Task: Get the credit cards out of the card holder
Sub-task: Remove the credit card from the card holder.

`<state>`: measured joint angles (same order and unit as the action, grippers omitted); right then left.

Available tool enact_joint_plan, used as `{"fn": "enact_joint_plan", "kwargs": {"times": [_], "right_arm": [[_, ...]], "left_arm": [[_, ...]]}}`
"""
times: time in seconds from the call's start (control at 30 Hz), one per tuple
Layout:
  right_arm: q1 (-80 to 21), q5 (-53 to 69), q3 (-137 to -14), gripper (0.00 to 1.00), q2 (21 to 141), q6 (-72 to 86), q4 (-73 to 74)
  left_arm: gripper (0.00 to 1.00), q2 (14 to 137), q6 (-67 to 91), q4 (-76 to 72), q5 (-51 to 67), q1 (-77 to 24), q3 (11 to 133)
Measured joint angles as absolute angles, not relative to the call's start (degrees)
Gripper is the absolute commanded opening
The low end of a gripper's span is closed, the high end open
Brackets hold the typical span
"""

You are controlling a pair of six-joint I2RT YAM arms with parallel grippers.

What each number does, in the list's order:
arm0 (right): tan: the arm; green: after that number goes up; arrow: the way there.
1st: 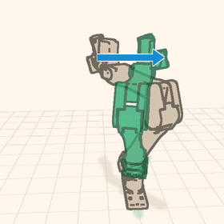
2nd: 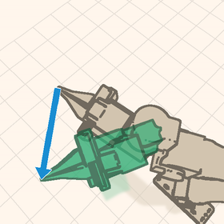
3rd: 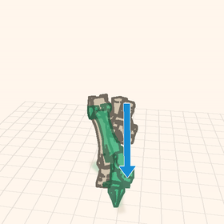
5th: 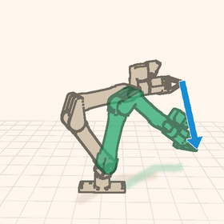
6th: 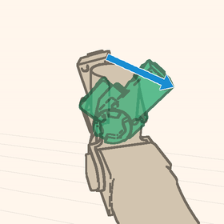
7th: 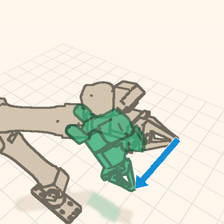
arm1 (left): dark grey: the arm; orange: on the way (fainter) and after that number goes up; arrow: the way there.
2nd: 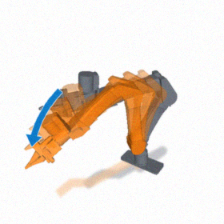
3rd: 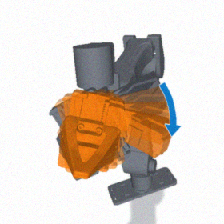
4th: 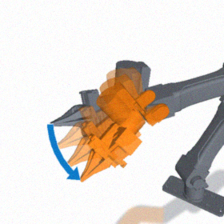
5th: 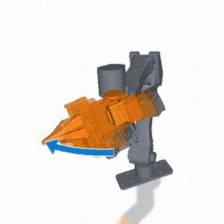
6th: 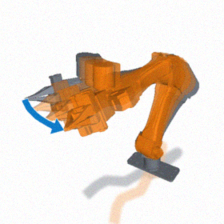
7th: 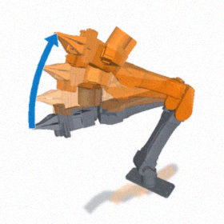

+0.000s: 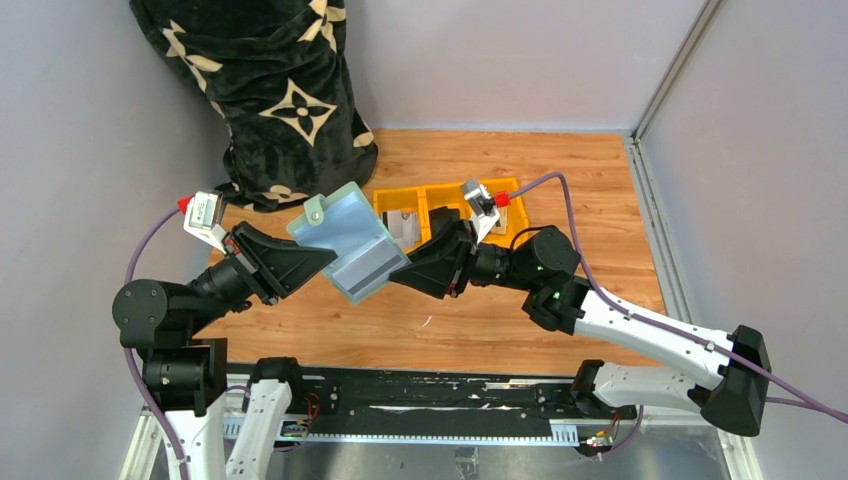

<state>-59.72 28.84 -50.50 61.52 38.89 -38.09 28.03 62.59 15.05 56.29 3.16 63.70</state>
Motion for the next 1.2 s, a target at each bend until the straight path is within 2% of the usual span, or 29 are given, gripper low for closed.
{"fn": "enact_joint_plan", "kwargs": {"times": [0.33, 1.2], "right_arm": [[-59.75, 22.52, -50.28, 0.35, 61.52, 38.06, -38.17], [-59.75, 21.78, -49.08, 0.36, 63.42, 39.18, -42.94]], "left_arm": [[0.00, 28.29, 63.02, 15.03, 56.29, 3.16, 64.66], [0.00, 28.40, 63.90, 14.76, 56.53, 3.16, 66.02]]}}
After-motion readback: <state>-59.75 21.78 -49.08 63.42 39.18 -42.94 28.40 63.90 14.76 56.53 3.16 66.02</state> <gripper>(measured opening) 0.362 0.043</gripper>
